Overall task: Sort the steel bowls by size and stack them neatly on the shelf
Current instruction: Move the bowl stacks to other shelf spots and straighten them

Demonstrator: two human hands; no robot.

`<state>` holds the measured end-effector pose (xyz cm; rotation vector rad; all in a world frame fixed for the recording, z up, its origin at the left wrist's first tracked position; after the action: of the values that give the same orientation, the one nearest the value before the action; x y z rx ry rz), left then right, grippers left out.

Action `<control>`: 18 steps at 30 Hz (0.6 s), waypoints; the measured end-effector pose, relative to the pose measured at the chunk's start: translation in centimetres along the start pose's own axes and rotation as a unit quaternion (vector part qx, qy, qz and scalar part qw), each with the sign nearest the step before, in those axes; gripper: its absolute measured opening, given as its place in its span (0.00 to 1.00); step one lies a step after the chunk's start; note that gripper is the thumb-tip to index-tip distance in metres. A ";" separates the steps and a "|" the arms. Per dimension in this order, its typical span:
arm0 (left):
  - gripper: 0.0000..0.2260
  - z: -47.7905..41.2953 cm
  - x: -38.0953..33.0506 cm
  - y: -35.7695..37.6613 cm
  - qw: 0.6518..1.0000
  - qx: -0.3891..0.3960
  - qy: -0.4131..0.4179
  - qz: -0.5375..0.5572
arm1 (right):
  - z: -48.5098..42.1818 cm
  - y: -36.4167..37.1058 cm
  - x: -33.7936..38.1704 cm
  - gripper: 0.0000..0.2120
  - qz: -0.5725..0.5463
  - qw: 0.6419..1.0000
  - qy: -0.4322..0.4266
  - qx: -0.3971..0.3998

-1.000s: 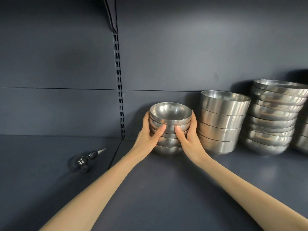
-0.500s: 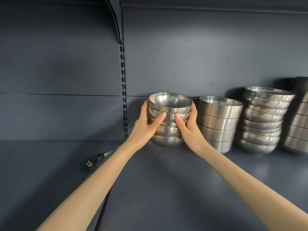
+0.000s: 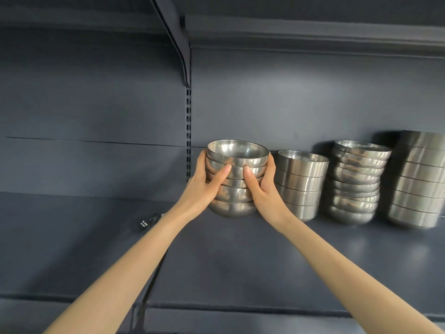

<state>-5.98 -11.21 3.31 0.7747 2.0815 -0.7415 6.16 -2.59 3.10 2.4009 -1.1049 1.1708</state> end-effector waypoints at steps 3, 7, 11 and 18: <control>0.35 1.5 -1.7 -0.7 1.000 -0.016 -0.001 -0.009 | 0.8 0.5 1.9 0.33 -0.009 1.000 -0.012 0.012; 0.37 3.5 -3.2 -2.1 0.999 -0.029 -0.005 -0.012 | 1.8 1.7 3.4 0.38 -0.026 0.999 -0.011 0.032; 0.31 5.3 -3.4 -4.5 0.999 -0.049 -0.010 -0.012 | 2.2 4.4 4.4 0.37 -0.034 0.998 -0.007 0.052; 0.38 8.0 -2.1 -12.9 0.997 -0.066 -0.026 -0.034 | 2.2 13.2 5.2 0.33 -0.057 0.995 -0.016 0.077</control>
<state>-10.56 -25.81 3.93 0.6081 2.0957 -0.6479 -0.13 -15.47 4.31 2.5698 -0.9024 1.2245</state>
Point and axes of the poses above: each hand's wrist, its own z-axis away from the middle knuckle, its own y-axis out of the palm, x = y × z, the point moved 5 cm from there along -z, towards the middle knuckle, and after that the axes turned 1 degree about -y, right-handed, at the moved point
